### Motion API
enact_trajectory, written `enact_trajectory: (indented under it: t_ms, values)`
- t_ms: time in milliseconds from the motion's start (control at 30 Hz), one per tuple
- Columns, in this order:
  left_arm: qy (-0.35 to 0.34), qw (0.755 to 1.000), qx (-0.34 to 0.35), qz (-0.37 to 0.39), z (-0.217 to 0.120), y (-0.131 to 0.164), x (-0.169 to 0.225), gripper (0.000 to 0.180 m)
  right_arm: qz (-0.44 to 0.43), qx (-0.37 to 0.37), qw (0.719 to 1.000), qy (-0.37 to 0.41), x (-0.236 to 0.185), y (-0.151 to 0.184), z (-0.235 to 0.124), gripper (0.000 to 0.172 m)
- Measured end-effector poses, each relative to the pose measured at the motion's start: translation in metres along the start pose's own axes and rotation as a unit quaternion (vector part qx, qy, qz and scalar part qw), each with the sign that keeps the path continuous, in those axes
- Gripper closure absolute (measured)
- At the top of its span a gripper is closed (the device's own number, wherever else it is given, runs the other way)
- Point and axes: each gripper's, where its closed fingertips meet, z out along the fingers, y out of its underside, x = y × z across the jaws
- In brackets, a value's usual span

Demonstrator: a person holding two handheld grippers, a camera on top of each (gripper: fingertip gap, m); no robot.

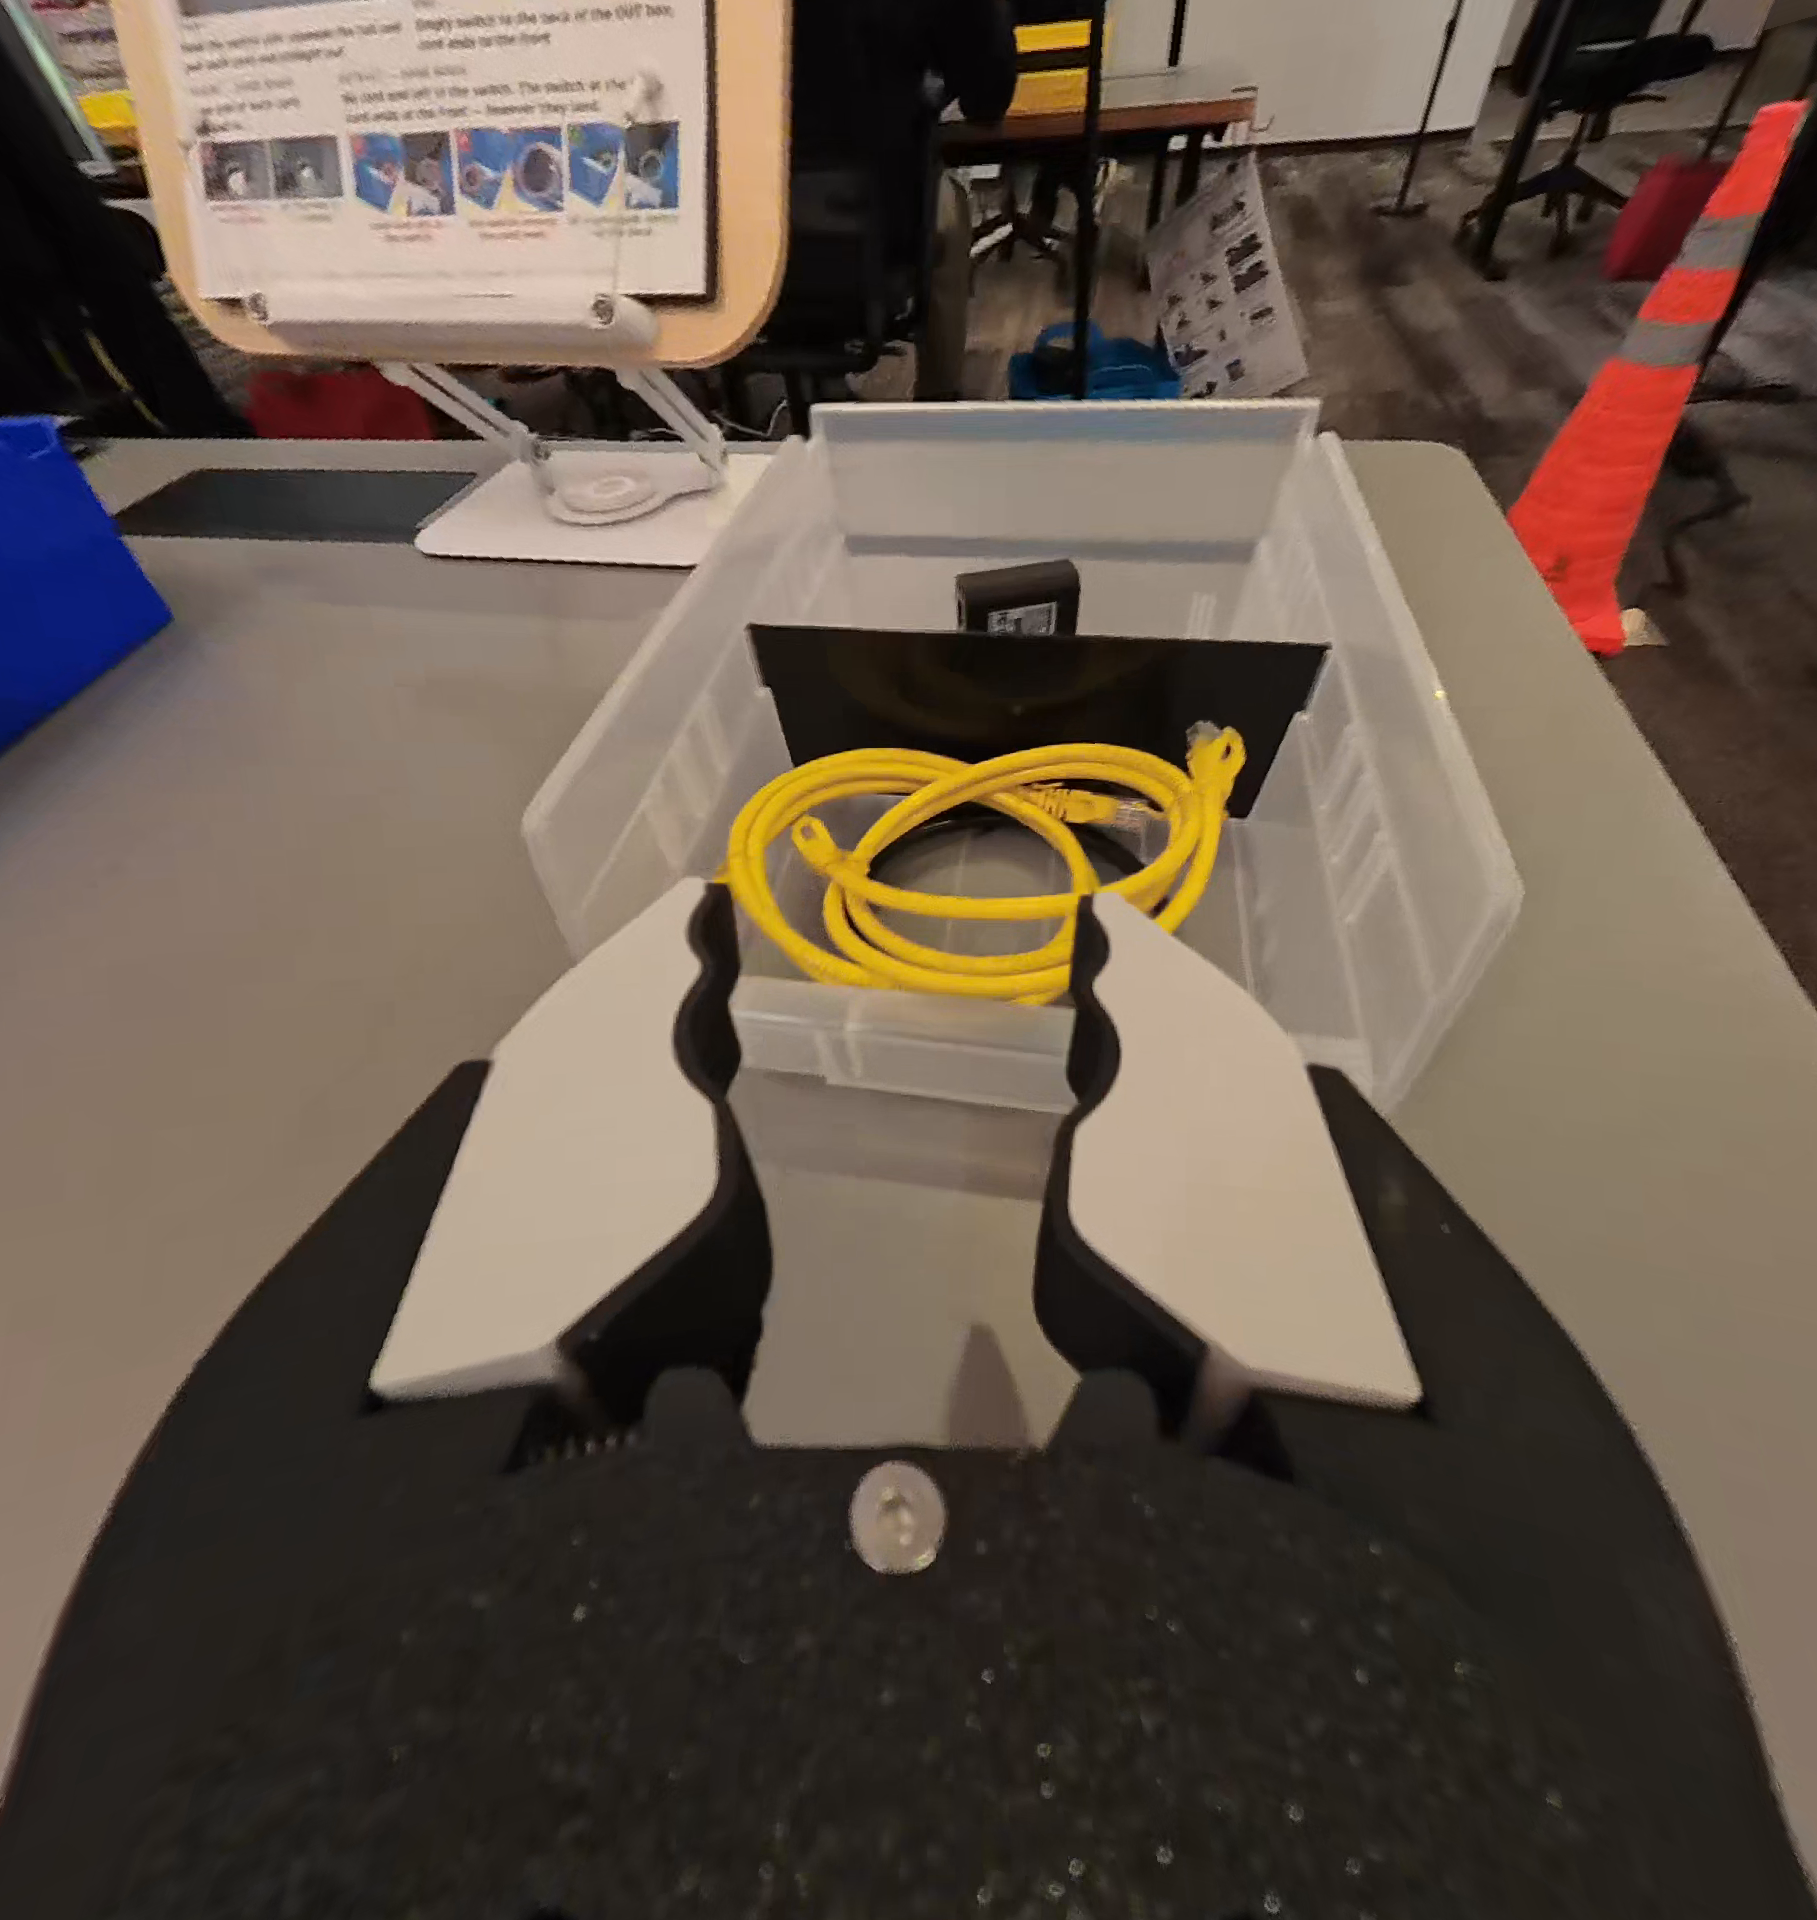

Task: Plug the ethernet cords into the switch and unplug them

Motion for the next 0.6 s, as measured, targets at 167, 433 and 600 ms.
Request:
enact_trajectory:
  t_ms: [167, 433, 600]
  values:
    - [0.03, 0.996, -0.025, -0.082, 0.002, 0.012, 0.004, 0.119, -0.042, -0.027, 0.998, 0.026, -0.005, 0.018, -0.001, 0.107]
    - [0.044, 0.996, -0.025, -0.068, 0.001, 0.005, 0.016, 0.117, -0.035, -0.068, 0.996, 0.035, 0.003, 0.039, 0.016, 0.102]
    - [0.051, 0.997, -0.019, -0.05, 0.003, -0.001, 0.029, 0.117, -0.033, -0.076, 0.996, 0.032, 0.006, 0.044, 0.025, 0.102]
